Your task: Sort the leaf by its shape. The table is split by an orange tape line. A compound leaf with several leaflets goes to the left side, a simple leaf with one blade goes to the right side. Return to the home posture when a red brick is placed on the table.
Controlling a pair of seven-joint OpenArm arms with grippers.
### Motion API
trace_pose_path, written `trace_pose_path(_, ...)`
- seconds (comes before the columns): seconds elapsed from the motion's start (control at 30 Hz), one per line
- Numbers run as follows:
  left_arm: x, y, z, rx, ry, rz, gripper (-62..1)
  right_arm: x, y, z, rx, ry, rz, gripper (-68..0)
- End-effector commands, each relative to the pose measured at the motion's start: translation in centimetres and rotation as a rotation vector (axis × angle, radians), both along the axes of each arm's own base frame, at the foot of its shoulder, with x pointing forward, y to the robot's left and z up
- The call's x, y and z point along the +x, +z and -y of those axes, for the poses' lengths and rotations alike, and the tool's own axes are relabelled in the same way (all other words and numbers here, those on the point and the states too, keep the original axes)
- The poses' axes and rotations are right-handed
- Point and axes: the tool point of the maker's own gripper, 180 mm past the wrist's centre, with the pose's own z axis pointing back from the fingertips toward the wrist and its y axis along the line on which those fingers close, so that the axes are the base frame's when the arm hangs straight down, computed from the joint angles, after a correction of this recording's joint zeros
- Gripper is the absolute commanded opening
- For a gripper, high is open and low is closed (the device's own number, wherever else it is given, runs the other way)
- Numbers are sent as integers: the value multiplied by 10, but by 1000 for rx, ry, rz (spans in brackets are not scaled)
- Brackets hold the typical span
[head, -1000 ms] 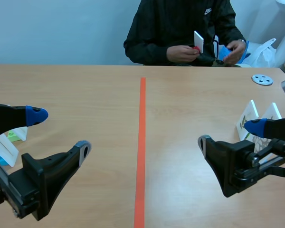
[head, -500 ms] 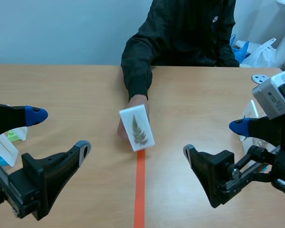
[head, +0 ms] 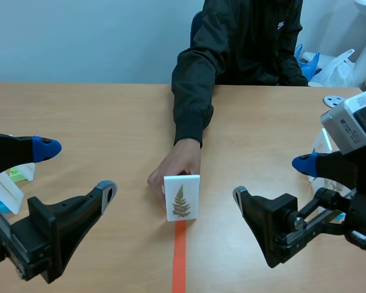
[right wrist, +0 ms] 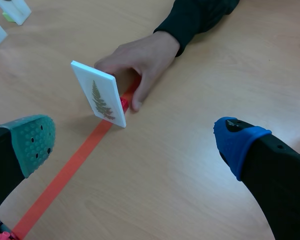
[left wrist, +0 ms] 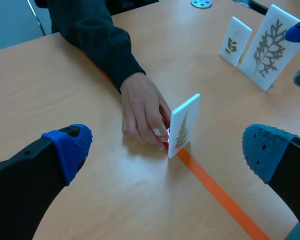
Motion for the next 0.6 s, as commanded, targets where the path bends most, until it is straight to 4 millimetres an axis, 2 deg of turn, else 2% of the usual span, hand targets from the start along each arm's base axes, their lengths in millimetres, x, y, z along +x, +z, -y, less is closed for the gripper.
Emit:
trace_pose_path(0.0, 2, 8, 2, -22, 0, 22, 14, 4, 10, 0, 15, -5, 32, 4)
trace_pose_path(0.4, 2, 8, 2, -22, 0, 23, 14, 5, 8, 1, -13, -4, 45, 4)
trace_pose_path(0.57, 2, 8, 2, -22, 0, 23, 14, 7, 12, -4, -3, 11, 68, 4)
